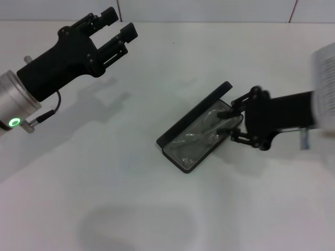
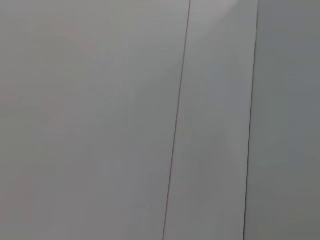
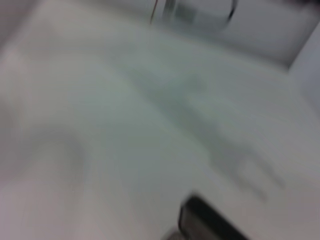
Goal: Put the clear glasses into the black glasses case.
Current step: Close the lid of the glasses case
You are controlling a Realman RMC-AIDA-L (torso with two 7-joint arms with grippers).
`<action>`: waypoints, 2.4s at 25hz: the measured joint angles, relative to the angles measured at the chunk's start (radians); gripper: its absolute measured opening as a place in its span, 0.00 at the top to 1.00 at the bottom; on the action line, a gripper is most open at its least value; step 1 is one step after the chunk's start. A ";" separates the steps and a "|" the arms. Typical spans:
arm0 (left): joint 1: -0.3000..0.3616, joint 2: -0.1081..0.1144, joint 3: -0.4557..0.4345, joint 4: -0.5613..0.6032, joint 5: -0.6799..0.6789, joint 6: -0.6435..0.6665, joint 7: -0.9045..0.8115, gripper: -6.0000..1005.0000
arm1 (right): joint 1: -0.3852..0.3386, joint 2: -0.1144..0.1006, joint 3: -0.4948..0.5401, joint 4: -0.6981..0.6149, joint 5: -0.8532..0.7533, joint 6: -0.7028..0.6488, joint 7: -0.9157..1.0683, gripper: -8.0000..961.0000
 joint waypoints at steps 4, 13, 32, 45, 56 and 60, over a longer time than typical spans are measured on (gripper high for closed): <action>-0.010 -0.001 0.001 -0.016 0.010 -0.009 0.000 0.40 | -0.004 -0.001 0.201 0.115 0.169 -0.159 -0.117 0.71; -0.043 -0.002 0.068 -0.063 0.078 -0.083 -0.008 0.40 | 0.050 -0.003 0.379 0.452 0.365 -0.019 -0.257 0.70; -0.047 0.001 0.100 -0.049 0.076 -0.079 -0.014 0.40 | 0.299 0.002 0.119 0.156 -0.164 -0.125 0.045 0.37; 0.023 0.026 0.095 0.030 -0.013 -0.051 -0.076 0.40 | 0.415 0.008 -0.034 0.178 -0.318 -0.060 0.171 0.38; 0.035 0.027 0.093 0.043 -0.026 -0.049 -0.077 0.40 | 0.471 0.010 -0.096 0.282 -0.310 0.043 0.193 0.52; 0.034 0.028 0.093 0.041 -0.026 -0.050 -0.075 0.40 | 0.452 0.009 -0.114 0.257 -0.317 0.117 0.268 0.67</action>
